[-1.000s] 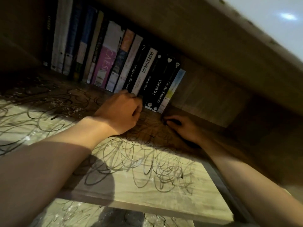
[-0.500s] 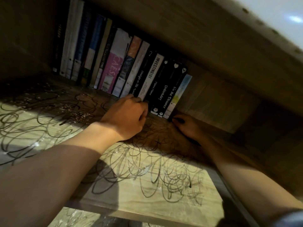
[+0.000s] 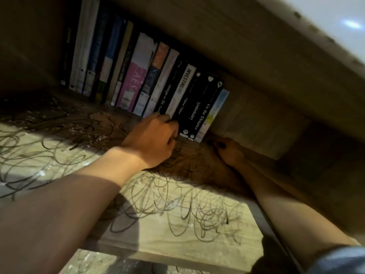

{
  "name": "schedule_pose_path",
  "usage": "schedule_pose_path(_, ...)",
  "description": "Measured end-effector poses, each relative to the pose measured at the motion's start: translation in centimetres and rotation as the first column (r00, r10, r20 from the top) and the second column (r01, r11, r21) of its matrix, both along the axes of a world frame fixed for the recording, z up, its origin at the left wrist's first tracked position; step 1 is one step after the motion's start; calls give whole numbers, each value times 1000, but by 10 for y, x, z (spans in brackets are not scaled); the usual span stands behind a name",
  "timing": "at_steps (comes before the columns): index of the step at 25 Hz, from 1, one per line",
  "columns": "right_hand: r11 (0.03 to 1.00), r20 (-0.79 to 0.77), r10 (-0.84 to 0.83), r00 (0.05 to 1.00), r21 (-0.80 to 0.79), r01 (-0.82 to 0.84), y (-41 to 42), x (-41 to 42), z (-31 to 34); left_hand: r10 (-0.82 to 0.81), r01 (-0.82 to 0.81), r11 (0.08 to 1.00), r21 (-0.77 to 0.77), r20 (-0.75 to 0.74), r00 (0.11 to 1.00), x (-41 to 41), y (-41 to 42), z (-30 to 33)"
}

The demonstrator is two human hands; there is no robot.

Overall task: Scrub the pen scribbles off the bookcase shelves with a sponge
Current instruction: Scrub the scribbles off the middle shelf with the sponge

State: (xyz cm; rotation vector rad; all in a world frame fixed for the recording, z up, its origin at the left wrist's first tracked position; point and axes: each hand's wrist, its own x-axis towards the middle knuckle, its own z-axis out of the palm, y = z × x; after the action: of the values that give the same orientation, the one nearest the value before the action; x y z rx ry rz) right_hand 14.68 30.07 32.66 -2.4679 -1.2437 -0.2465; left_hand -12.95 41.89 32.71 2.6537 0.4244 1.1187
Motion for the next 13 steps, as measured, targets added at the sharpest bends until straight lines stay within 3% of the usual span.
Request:
schedule_pose_path(5,956,-154,295,943,55,-290,-37,-40,4,-4,4,1000,-9,1,1000,0,1,-1)
schedule_pose_path(7,964,-178,264,948,34,-263,-32,-34,7,-2,2,1000,-11,-3,1000,-1,2,-1)
schedule_pose_path(10,998,-100,57,993,-27,-60,-10,-31,8,2,-2,1000,-12,-14,1000,-1,3,-1)
schedule_pose_path(13,960,-122,278,953,56,-274,-18,-53,4,3,-3,1000,-23,-3,1000,-2,3,-2)
